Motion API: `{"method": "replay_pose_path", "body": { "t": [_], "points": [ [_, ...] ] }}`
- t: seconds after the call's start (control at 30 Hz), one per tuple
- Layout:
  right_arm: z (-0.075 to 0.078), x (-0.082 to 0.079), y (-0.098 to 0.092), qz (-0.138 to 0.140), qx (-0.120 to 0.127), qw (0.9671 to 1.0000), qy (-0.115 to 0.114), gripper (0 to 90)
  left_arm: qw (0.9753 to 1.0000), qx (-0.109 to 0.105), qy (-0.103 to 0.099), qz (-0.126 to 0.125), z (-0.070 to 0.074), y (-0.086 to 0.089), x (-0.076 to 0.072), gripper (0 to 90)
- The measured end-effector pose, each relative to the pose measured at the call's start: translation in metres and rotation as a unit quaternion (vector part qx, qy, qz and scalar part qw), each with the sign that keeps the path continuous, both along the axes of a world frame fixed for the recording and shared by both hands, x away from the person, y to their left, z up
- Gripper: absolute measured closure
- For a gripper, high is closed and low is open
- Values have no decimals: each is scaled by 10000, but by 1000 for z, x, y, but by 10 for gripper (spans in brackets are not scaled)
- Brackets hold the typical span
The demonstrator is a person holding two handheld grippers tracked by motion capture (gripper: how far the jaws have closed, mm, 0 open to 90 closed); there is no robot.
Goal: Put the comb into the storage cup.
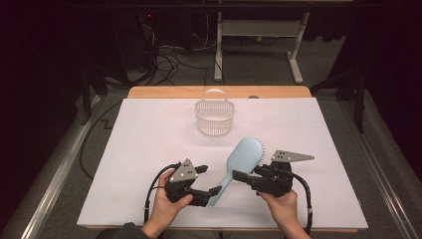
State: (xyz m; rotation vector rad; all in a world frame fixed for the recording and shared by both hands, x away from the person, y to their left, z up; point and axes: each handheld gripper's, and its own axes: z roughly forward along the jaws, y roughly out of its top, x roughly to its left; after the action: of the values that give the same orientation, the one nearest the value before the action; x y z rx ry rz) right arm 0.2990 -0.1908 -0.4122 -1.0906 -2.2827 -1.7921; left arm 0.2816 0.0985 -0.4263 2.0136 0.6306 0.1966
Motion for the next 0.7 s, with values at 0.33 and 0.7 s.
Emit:
{"method": "replay_pose_path", "body": {
  "t": [0.33,0.7],
  "points": [
    [5,1,-4,-23,-1,10000,-36,560,9992,-144,-21,371,2,33,2,234],
    [8,3,-8,-58,-42,10000,-33,563,9973,-188,-137,696,7,70,0,234]
  ]
}}
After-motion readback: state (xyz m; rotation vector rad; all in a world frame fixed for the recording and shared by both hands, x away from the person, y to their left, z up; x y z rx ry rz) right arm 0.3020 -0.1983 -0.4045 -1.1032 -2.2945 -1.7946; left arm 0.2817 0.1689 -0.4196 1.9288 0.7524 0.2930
